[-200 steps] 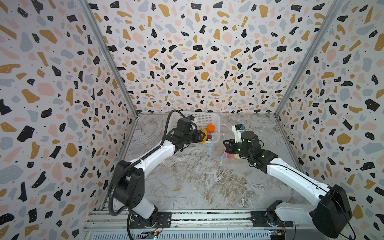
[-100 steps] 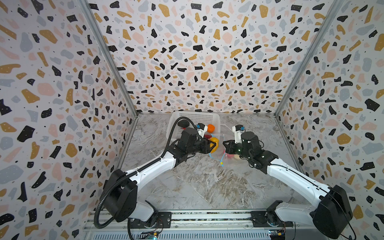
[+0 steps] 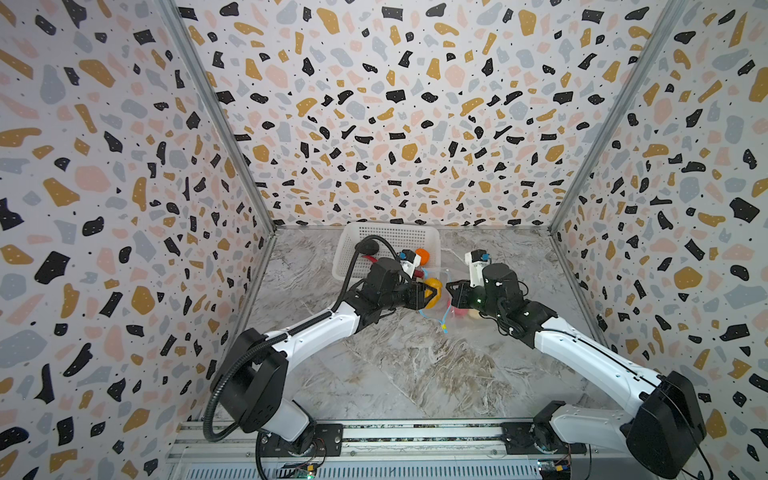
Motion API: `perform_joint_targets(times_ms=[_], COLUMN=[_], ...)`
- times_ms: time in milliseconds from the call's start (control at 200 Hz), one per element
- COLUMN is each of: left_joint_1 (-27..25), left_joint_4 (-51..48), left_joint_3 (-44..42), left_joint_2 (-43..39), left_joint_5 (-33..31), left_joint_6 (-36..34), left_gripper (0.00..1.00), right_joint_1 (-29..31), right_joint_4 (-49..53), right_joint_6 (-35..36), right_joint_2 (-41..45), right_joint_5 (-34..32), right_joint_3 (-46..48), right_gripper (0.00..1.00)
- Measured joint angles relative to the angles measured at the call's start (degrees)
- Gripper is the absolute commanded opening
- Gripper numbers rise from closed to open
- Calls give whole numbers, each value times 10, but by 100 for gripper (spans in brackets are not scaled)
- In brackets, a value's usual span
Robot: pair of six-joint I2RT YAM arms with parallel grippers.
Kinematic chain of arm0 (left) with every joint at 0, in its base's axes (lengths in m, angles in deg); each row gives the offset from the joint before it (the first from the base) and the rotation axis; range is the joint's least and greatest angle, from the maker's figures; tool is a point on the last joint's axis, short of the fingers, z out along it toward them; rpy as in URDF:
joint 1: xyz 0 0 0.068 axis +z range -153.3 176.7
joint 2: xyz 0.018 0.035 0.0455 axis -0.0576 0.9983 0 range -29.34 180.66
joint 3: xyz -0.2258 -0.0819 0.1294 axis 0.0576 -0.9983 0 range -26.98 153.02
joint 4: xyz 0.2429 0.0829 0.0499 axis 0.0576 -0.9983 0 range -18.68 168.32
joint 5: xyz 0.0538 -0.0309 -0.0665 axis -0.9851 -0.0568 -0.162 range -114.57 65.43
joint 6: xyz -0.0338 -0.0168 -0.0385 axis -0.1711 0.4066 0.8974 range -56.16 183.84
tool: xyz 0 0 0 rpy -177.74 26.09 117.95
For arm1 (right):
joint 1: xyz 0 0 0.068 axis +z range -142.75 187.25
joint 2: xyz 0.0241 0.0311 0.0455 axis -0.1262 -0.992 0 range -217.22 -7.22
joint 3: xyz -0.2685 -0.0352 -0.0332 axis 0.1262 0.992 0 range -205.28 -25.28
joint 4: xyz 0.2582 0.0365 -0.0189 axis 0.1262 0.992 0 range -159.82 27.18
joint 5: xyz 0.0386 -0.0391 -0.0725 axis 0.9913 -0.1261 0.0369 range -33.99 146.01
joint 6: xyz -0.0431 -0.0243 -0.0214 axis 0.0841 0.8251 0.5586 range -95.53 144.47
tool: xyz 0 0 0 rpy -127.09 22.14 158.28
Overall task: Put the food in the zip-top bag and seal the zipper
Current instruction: 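Carry the yellow mango with the left gripper into the bag opening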
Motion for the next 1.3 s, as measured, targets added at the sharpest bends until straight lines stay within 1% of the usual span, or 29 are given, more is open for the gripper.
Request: perform_joint_targets(times_ms=[345,566,1141,1301], left_joint_1=[-6,-8,-14,-14], left_joint_4=[0,-15,-29,-29], left_joint_3=[1,35,62,65], left_joint_2=[22,58,107,110], left_joint_5=[-1,-2,-4,-5], left_joint_6=[-9,-27,-39,-39], left_gripper=[50,51,56,60], right_joint_1=[8,11,16,16], right_joint_4=[4,9,10,10], right_joint_6=[0,0,0,0], right_joint_2=[-2,-7,-14,-14], right_joint_5=[-3,-5,-12,-12], right_joint_3=[-2,-14,-17,-17], right_gripper=[0,0,0,0])
